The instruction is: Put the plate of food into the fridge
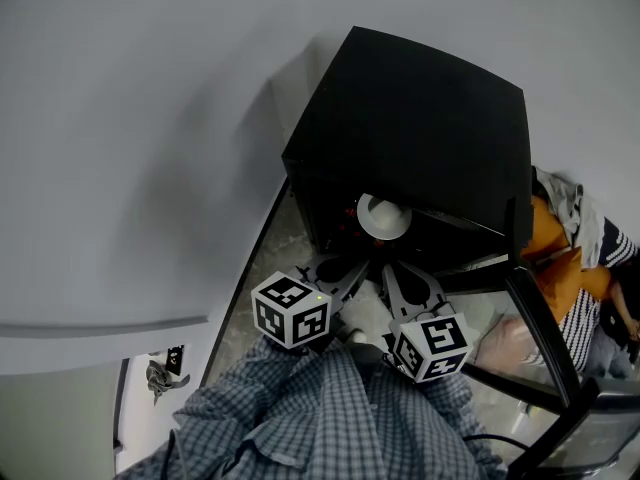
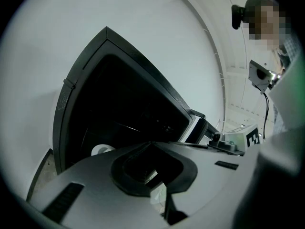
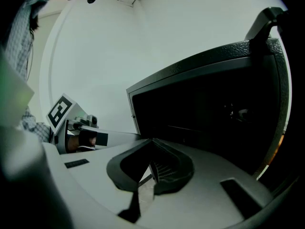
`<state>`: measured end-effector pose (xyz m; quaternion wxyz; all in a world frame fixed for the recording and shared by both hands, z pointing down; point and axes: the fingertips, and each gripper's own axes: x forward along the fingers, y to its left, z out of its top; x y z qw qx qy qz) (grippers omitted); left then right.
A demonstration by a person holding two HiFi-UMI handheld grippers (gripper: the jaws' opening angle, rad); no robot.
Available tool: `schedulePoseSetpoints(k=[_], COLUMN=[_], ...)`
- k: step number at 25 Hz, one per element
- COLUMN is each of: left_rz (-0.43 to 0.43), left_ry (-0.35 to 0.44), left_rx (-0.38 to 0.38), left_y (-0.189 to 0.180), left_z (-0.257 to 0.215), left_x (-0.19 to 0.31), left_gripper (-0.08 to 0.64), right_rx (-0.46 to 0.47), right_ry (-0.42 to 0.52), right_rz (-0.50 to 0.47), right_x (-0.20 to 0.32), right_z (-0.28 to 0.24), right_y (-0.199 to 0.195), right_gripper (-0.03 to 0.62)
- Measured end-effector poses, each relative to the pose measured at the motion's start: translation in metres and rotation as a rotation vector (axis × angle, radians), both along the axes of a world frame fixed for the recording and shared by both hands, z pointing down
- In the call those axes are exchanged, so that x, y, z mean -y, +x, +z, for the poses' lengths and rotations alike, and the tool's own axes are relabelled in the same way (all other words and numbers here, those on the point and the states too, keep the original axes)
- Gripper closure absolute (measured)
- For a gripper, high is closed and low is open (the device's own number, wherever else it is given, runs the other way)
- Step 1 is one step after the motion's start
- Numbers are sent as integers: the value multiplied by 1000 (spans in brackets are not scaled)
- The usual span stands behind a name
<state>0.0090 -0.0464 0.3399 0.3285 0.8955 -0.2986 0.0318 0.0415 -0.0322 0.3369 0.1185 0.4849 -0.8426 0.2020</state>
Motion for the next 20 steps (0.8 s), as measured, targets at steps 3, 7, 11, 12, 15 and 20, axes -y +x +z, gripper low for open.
schedulePoseSetpoints(k=[3,7,11,12,15,20], left_rz=[1,1,-6,-9,-12,-12], left_ry=[-3,-11,-21,-24,-29,-29], left_rx=[-2,-5,-2,0,3,7], left_y=[1,1,-1,-1,-4,-9], left_z=[0,2,5,6,7,8], left_x=[-2,-4,-5,-4,-3,0], left_gripper=[552,552,552,552,552,552], right_rx=[-4,-14,-19,-21,-30,-38], right_ry=[-2,-6,-15,-18,-21,-26], right_rz=[-3,0,-6,-9,-14,-20], right_x=[-1,-1,-4,-4,-4,-4], right_z=[1,3,5,5,6,8], right_y=[1,3,3,3,1,-1], right_gripper=[586,586,586,586,586,586])
